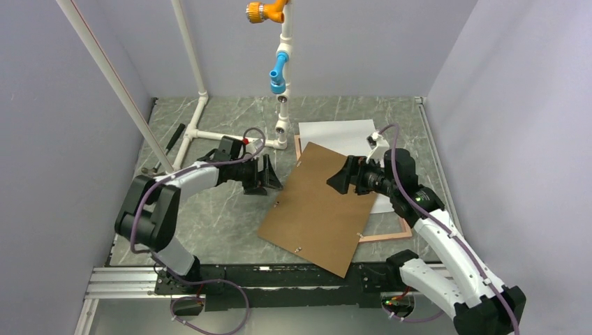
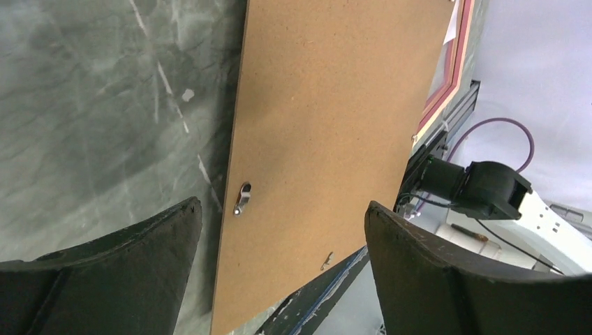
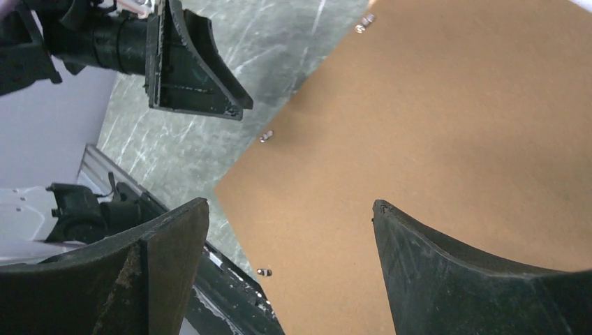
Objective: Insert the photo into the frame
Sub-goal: Turn over the photo frame item on the photo frame, then pick up the photo frame item from the photo frame.
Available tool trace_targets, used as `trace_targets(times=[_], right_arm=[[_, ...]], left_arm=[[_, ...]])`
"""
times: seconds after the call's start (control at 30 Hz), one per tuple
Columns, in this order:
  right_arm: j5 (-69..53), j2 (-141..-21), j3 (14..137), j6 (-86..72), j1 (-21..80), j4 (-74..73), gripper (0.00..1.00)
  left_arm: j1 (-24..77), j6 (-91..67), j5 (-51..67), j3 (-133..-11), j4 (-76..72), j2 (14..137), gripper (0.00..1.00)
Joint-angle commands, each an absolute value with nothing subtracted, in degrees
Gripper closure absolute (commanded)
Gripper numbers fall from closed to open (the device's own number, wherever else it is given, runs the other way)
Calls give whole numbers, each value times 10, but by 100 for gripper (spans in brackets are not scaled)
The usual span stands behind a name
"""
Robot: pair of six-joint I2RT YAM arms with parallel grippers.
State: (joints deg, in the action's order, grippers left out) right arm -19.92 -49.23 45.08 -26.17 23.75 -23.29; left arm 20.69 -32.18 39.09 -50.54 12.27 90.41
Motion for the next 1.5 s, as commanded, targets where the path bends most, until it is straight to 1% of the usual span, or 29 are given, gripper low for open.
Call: trace_targets(times=[0.0, 0.13, 0.27, 0.43, 0.5, 0.6, 0.73, 0.9, 1.1, 1.27, 1.33, 1.47], right_arm=[[-260, -479, 429, -295, 179, -236, 11], [-303, -481, 411, -295, 125, -231, 11], [-343, -488, 399, -297, 76, -221, 11], [-383, -499, 395, -300, 27, -206, 11], [-390, -502, 397, -299, 14, -204, 11], [-396, -509, 400, -292, 3, -203, 11], [-388, -528, 412, -287, -20, -204, 12], [-340, -575, 452, -280, -26, -231, 11], [-301, -640, 515, -278, -26, -231, 11], [-274, -733, 588, -289, -22, -219, 12], [-256, -779, 621, -288, -14, -219, 12], [-209, -883, 715, -283, 21, -246, 12]], left_arm=[[224, -314, 442, -525, 61, 950, 12], [232, -327, 454, -532, 21, 1000, 13], [239, -345, 478, -543, -29, 1038, 19], [249, -371, 516, -551, -87, 1079, 37], [251, -384, 528, -546, -111, 1085, 46], [253, -386, 536, -541, -123, 1089, 65], [254, -377, 536, -532, -118, 1083, 100], [252, -377, 500, -481, -116, 1020, 100], [246, -428, 434, -384, -128, 886, 100], [198, -487, 398, -305, -143, 771, 100], [181, -486, 384, -296, -113, 727, 100], [160, -444, 330, -301, 14, 634, 100]])
